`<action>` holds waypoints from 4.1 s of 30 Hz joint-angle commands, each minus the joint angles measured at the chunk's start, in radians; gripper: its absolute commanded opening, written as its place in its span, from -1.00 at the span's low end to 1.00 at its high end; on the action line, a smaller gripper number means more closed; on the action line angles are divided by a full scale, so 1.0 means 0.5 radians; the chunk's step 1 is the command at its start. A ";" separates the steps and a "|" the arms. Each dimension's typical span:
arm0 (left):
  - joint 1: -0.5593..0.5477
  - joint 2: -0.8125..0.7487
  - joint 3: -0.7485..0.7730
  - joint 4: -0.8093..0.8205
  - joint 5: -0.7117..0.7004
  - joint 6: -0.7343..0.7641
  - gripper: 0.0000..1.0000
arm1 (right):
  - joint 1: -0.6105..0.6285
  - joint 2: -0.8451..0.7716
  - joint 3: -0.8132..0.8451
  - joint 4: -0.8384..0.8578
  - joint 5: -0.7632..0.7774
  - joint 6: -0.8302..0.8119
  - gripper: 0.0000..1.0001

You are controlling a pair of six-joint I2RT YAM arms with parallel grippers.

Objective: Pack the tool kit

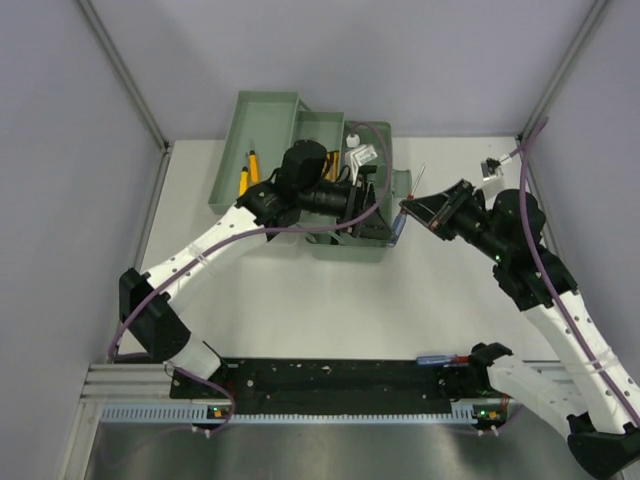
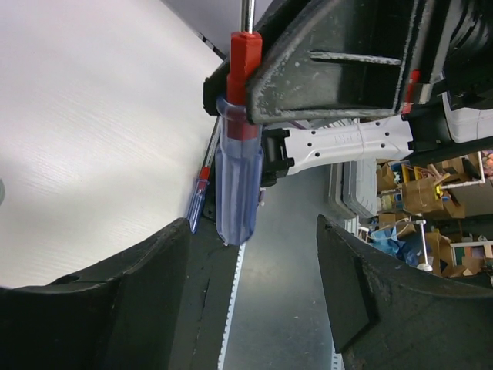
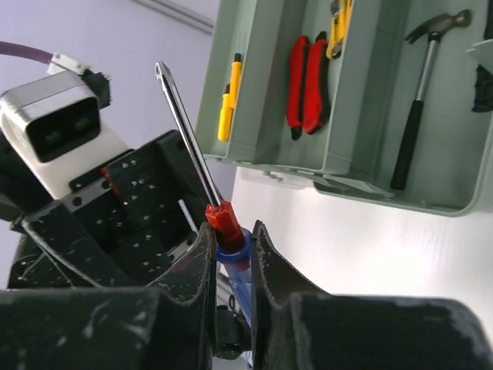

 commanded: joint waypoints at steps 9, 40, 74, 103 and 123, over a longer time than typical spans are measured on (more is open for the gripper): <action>-0.060 0.061 0.014 0.139 -0.052 0.004 -0.29 | -0.014 -0.007 -0.077 0.404 -0.193 0.174 -1.00; 0.698 0.113 0.652 -1.052 -1.604 0.648 -1.00 | -0.017 -0.035 -0.203 -0.087 0.130 0.168 0.18; 0.950 0.479 1.278 -1.193 -1.583 0.433 0.15 | -0.020 0.015 -0.645 -1.154 0.381 0.782 0.19; 0.944 -0.184 0.612 -0.935 -1.034 0.360 0.18 | 0.057 0.748 -0.565 -1.882 0.347 1.269 0.20; 0.941 -0.252 0.490 -0.907 -0.911 0.396 0.19 | 0.474 0.705 -0.905 -1.612 0.329 1.874 0.01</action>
